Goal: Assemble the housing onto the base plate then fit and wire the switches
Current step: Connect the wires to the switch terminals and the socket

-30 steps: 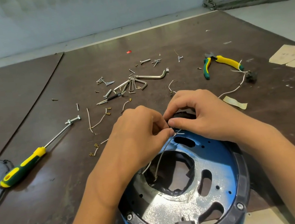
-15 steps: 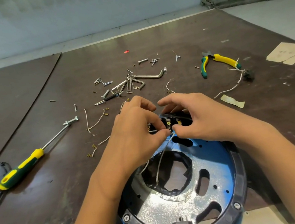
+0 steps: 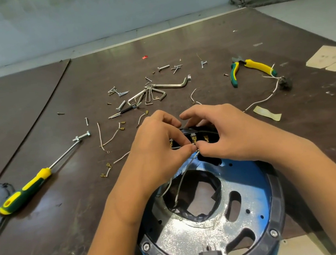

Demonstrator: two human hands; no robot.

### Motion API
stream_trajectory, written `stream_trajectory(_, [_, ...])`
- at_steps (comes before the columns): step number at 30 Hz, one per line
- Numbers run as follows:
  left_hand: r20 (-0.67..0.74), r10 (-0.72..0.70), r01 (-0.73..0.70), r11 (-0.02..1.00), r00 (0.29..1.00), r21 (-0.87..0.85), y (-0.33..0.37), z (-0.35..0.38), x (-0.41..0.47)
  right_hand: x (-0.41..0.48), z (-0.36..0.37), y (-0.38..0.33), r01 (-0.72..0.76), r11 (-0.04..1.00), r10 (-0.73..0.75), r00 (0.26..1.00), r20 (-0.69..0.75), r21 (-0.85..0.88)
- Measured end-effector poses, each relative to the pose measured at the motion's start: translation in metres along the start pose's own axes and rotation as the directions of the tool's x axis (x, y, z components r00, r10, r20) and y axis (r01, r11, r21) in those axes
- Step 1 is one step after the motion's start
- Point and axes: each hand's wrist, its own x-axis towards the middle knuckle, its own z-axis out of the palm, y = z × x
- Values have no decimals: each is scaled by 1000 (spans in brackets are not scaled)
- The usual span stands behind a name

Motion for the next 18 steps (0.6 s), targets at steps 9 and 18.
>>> stream_trajectory(9, [23, -12, 12, 1000, 1000, -5, 2, -1, -1, 0, 0, -6, 21, 1000, -21, 1000, 6, 3])
stream_trajectory(18, [41, -13, 13, 1000, 999, 6, 3, -1, -1, 0, 0, -5, 20, 1000, -20, 1000, -10, -10])
